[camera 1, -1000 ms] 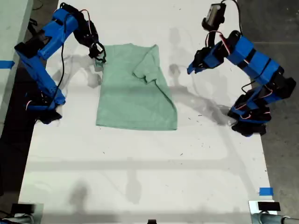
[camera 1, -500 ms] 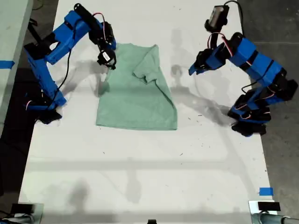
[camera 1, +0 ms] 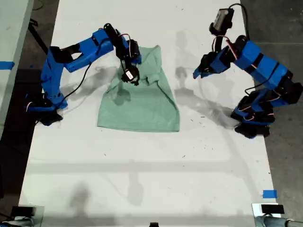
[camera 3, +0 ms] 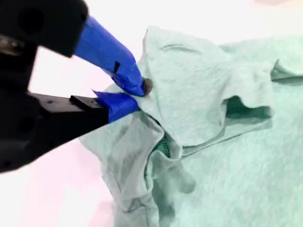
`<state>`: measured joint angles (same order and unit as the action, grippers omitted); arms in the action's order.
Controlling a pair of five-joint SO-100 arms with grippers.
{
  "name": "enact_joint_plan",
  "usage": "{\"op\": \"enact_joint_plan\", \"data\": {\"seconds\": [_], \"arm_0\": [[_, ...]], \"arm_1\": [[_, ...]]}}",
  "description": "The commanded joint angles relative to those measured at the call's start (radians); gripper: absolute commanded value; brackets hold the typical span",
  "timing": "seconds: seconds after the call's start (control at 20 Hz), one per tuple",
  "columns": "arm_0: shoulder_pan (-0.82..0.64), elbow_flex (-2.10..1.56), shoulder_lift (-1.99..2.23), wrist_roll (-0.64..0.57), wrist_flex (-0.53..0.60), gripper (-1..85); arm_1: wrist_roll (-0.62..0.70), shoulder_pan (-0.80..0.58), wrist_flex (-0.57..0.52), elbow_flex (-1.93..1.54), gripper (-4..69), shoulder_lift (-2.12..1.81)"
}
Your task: Fold t-shirt
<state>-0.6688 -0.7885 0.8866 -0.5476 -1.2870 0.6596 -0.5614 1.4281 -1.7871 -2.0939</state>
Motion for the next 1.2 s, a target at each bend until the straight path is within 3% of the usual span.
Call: {"op": "enact_joint_plan", "data": {"seconds": [0.0, 0.3, 0.4, 0.6, 1.0, 1.05, 1.15], "arm_0": [[0.049, 0.058, -0.011, 0.031, 0.106, 0.0], [0.084, 0.063, -0.123, 0.069, 0.278, 1.1], [0.087, 0.063, -0.101, 0.046, 0.268, 25.9], [0.067, 0.061, 0.084, -0.058, 0.133, 30.4], [0.087, -0.071, 0.517, -0.193, -0.336, 31.0], [0.109, -0.124, 0.568, -0.193, -0.376, 30.8], [0.166, -0.331, 0.727, -0.166, -0.344, 30.2]], "arm_1": [[-0.017, 0.015, -0.044, -0.014, 11.4, -0.063], [-0.049, 0.032, -0.075, -0.091, 11.4, -0.104], [-0.061, 0.040, -0.087, -0.115, 11.4, -0.117], [-0.074, 0.054, -0.117, -0.166, 11.5, -0.143], [-0.049, 0.150, -0.115, -0.178, 13.7, -0.176], [-0.048, 0.170, -0.114, -0.176, 15.6, -0.176], [-0.046, 0.209, -0.124, -0.178, 21.0, -0.172]]}}
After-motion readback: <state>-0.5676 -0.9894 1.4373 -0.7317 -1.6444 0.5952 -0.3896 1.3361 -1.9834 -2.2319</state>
